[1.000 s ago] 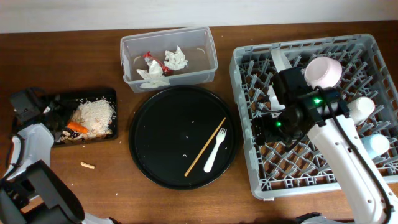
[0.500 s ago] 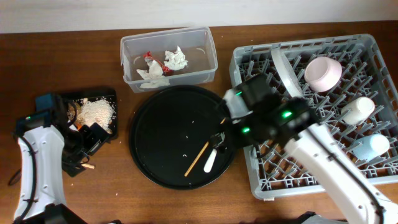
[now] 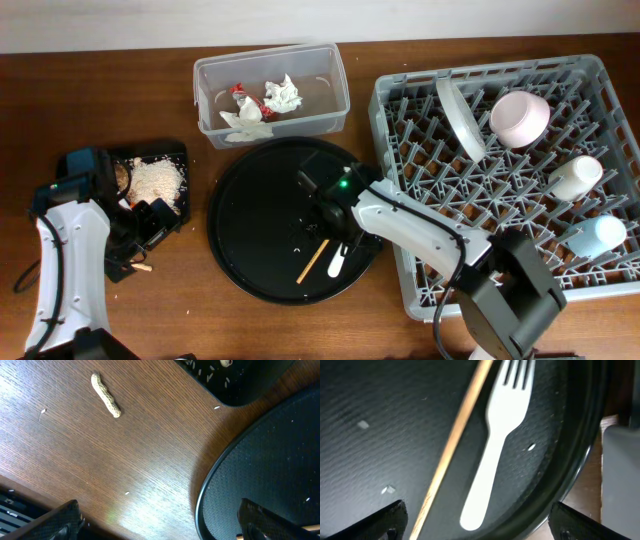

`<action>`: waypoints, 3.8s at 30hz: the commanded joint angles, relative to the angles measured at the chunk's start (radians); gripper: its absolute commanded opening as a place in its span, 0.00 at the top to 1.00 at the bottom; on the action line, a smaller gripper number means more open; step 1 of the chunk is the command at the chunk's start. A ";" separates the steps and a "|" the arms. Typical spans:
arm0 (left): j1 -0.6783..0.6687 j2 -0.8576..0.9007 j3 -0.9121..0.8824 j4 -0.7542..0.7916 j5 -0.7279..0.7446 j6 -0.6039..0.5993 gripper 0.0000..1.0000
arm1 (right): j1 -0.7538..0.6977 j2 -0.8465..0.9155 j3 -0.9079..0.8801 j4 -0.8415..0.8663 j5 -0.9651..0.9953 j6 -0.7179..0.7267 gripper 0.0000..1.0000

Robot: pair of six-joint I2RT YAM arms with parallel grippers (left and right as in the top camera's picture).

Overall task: Sort waste into correct bins and load items into the dishwasher rack
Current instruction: 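Grasp the white plastic fork on the round tray with the right gripper, then insert the fork upright into the rack's front edge slot, then grasp the wooden chopstick on the round tray with the right gripper, then place the chopstick into the rack beside the fork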

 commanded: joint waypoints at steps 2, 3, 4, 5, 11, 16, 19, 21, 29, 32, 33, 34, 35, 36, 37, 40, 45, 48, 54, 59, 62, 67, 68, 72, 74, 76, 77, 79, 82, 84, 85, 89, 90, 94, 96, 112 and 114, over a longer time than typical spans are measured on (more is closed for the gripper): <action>-0.005 -0.005 0.001 0.003 -0.011 0.016 0.01 | -0.014 0.005 -0.130 0.152 0.045 0.005 0.09; -0.005 -0.005 0.001 0.003 -0.011 0.016 0.01 | -0.014 0.005 -0.146 0.182 0.046 -0.005 0.10; -0.005 -0.005 0.001 0.003 -0.011 0.016 0.01 | -0.014 0.005 -0.148 0.186 0.046 -0.005 0.11; -0.005 -0.005 0.001 0.003 -0.011 0.016 0.01 | -0.013 0.005 -0.149 0.185 0.045 -0.005 0.12; -0.005 -0.005 0.001 0.003 -0.011 0.016 0.01 | -0.013 0.005 -0.234 0.232 -0.008 0.004 0.16; -0.005 -0.005 0.001 0.002 -0.011 0.016 0.01 | -0.013 0.005 -0.243 0.241 0.053 -0.001 0.40; -0.005 -0.005 0.001 0.003 -0.011 0.016 0.01 | -0.014 0.005 -0.243 0.332 0.101 -0.053 0.65; -0.005 -0.005 0.001 0.003 -0.011 0.016 0.01 | -0.014 0.005 -0.243 0.339 0.094 -0.053 0.72; -0.005 -0.005 0.001 0.003 -0.011 0.016 0.01 | -0.014 0.002 -0.241 0.339 0.041 -0.054 0.96; -0.005 -0.005 0.001 0.003 -0.011 0.016 0.01 | -0.014 -0.011 -0.234 0.340 0.036 -0.083 0.96; -0.005 -0.005 0.001 0.003 -0.011 0.016 0.01 | -0.014 -0.026 -0.217 0.338 0.020 -0.131 0.96; -0.005 -0.005 0.001 0.006 -0.011 0.016 0.01 | -0.014 -0.050 -0.190 0.317 0.015 -0.159 0.96; -0.005 -0.005 0.001 0.007 -0.011 0.016 0.01 | -0.014 -0.076 -0.159 0.287 0.015 -0.182 0.96; -0.005 -0.005 0.001 0.007 -0.012 0.016 0.01 | -0.014 -0.119 -0.111 0.246 0.015 -0.240 0.96; -0.005 -0.005 0.001 0.010 -0.012 0.016 0.01 | -0.015 -0.152 -0.075 0.209 0.016 -0.270 0.96; -0.005 -0.005 0.001 0.014 -0.013 0.016 0.01 | -0.066 -0.293 0.042 0.077 0.039 -0.397 0.96; -0.005 -0.005 0.001 0.015 -0.022 0.016 0.01 | -0.401 -0.352 0.043 -0.196 0.051 -0.741 0.96; -0.005 -0.005 0.001 0.018 -0.022 0.016 0.01 | -0.453 -0.345 -0.013 -0.206 0.023 -0.821 0.96; -0.005 -0.005 0.001 0.018 -0.022 0.016 0.01 | -0.452 -0.295 -0.142 -0.080 -0.064 -0.816 0.95; -0.005 -0.005 0.001 0.018 -0.022 0.016 0.01 | -0.452 -0.299 -0.116 -0.098 -0.064 -0.773 0.41; -0.005 -0.005 0.001 0.018 -0.022 0.016 0.01 | -0.446 -0.325 0.044 -0.178 -0.148 -0.721 0.41; -0.005 -0.005 0.001 0.018 -0.022 0.016 0.01 | -0.175 -0.267 0.125 -0.077 -0.216 -0.426 0.43; -0.005 -0.005 0.001 0.018 -0.022 0.016 0.01 | -0.112 -0.220 0.125 -0.056 -0.184 -0.365 0.43; -0.005 -0.005 0.001 0.018 -0.022 0.016 0.01 | 0.049 0.020 0.125 0.007 -0.097 -0.171 0.43; -0.005 -0.005 0.001 0.018 -0.022 0.016 0.01 | 0.072 0.137 0.125 0.049 -0.097 -0.140 0.43; -0.005 -0.005 0.001 0.018 -0.022 0.016 0.01 | 0.072 0.192 0.125 0.064 -0.081 -0.122 0.44; -0.005 -0.005 0.001 0.018 -0.022 0.016 0.01 | 0.072 0.212 0.125 0.072 -0.077 -0.122 0.45; -0.005 -0.005 0.001 0.018 -0.022 0.016 0.01 | 0.072 0.235 0.124 0.074 -0.077 -0.122 0.46; -0.005 -0.005 0.001 0.018 -0.022 0.016 0.01 | 0.072 0.270 0.121 0.069 -0.078 -0.122 0.78; -0.005 -0.005 0.001 0.018 -0.022 0.016 0.01 | 0.072 0.270 0.121 0.069 -0.078 -0.122 0.96; -0.005 -0.005 0.001 0.018 -0.022 0.016 0.01 | 0.072 0.269 0.121 0.069 -0.078 -0.122 0.96; -0.005 -0.005 0.001 0.018 -0.022 0.016 0.01 | 0.070 0.203 0.138 0.046 -0.078 -0.123 0.96; -0.005 -0.005 0.001 0.018 -0.022 0.016 0.01 | 0.063 0.164 0.153 0.032 -0.078 -0.124 0.96; -0.005 -0.005 0.001 0.018 -0.022 0.016 0.01 | -0.023 -0.048 0.234 -0.089 -0.074 -0.202 0.96; -0.005 -0.005 0.001 0.018 -0.022 0.016 0.01 | -0.090 -0.150 0.236 -0.185 -0.023 -0.262 0.96; -0.005 -0.005 0.001 0.018 -0.022 0.016 0.01 | -0.433 -0.236 -0.049 -0.251 0.026 -0.776 0.75; -0.005 -0.005 0.001 0.018 -0.022 0.016 0.01 | -0.433 -0.237 -0.048 -0.248 0.026 -0.776 0.65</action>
